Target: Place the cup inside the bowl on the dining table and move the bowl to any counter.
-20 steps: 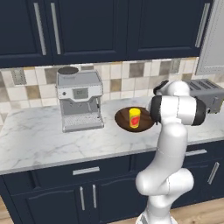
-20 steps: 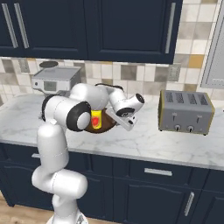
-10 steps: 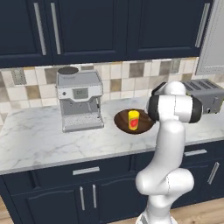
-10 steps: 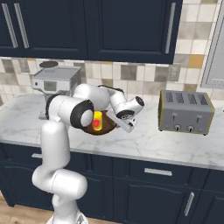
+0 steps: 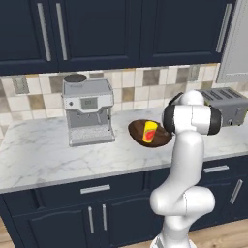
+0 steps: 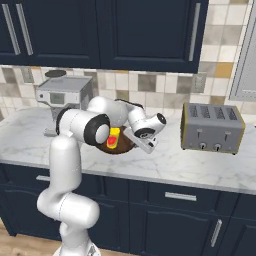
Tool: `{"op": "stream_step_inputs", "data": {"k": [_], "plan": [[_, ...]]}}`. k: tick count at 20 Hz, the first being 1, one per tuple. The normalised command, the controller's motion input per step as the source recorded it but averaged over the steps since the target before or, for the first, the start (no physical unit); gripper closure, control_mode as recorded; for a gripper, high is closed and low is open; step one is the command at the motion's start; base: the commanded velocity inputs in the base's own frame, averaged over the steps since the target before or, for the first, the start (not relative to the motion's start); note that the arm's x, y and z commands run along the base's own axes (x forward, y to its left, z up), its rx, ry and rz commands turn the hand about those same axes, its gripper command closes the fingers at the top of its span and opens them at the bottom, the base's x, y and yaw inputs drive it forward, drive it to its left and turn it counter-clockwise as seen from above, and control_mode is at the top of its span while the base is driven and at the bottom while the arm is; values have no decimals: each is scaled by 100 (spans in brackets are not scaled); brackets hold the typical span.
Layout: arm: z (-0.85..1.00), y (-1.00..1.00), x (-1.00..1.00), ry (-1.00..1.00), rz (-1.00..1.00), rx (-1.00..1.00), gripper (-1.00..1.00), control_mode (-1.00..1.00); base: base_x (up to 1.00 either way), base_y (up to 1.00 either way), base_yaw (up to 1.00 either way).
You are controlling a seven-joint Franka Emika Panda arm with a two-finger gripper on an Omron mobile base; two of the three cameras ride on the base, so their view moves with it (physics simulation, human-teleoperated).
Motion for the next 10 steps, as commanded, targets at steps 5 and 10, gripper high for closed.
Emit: {"op": "stream_step_inputs", "data": {"k": [5,10], "plan": [[0,0,0,0,0,0,100,-100,0,0,0],[0,5,0,0,0,0,-100,-100,0,0,0]]}}
